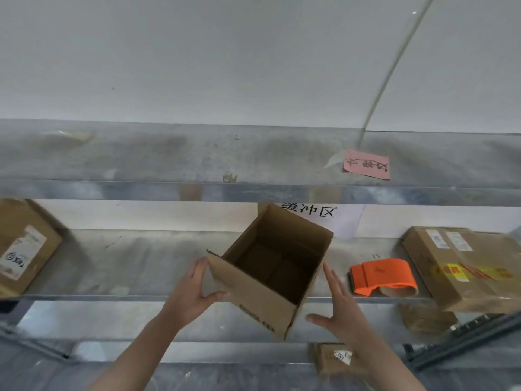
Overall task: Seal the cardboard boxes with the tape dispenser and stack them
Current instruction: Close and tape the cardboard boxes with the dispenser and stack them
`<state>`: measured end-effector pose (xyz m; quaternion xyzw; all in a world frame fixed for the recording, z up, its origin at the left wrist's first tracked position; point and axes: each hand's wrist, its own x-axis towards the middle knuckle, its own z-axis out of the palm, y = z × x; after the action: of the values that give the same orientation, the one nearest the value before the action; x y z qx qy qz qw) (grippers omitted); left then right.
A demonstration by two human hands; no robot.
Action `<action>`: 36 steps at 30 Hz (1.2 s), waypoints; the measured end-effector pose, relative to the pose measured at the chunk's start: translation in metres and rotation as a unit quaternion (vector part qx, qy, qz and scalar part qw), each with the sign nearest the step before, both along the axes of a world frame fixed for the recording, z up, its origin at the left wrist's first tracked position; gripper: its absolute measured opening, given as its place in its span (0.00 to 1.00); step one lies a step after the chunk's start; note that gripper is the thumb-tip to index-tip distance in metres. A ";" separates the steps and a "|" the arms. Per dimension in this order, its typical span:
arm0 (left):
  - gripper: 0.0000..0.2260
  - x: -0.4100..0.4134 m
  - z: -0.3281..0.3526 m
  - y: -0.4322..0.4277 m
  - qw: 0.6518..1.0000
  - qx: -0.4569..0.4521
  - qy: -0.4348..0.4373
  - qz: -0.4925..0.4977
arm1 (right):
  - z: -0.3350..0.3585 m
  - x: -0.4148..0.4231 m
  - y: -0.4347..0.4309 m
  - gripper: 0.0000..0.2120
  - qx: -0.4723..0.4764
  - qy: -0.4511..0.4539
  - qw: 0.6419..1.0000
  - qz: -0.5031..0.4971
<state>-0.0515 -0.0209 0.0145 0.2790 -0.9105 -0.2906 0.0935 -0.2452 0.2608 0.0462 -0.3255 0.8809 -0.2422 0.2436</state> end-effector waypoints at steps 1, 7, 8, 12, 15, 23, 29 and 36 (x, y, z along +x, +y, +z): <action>0.45 0.002 -0.001 -0.003 0.995 -0.101 -0.020 -0.003 | -0.001 0.008 0.003 0.62 0.016 -0.009 1.000 0.022; 0.46 0.009 -0.004 0.004 0.964 -0.249 -0.075 -0.057 | -0.006 0.037 -0.012 0.65 -0.083 -0.026 0.996 0.015; 0.45 0.010 -0.004 0.006 0.964 -0.246 -0.076 -0.064 | -0.006 0.035 -0.015 0.63 -0.099 -0.014 0.995 0.002; 0.44 0.016 -0.006 0.018 0.972 -0.212 -0.073 -0.069 | -0.010 0.013 -0.014 0.58 -0.100 0.014 0.995 -0.006; 0.44 0.020 -0.002 0.034 0.982 -0.170 -0.065 -0.054 | -0.006 -0.002 -0.006 0.58 -0.084 0.027 0.996 0.013; 0.48 -0.001 0.032 0.014 0.980 0.106 -0.073 -0.153 | 0.010 -0.025 -0.012 0.53 -0.144 -0.041 0.987 0.053; 0.44 -0.003 0.012 0.014 0.969 -0.026 -0.098 -0.227 | 0.017 -0.027 -0.020 0.53 -0.126 0.008 0.989 0.082; 0.34 -0.017 0.013 0.014 0.971 0.084 -0.101 -0.198 | 0.019 -0.029 -0.029 0.50 -0.123 0.037 0.989 0.076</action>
<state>-0.0681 -0.0070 0.0277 0.1281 -0.9248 -0.3485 -0.0824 -0.2739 0.2316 0.0647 -0.4275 0.8258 -0.3171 0.1866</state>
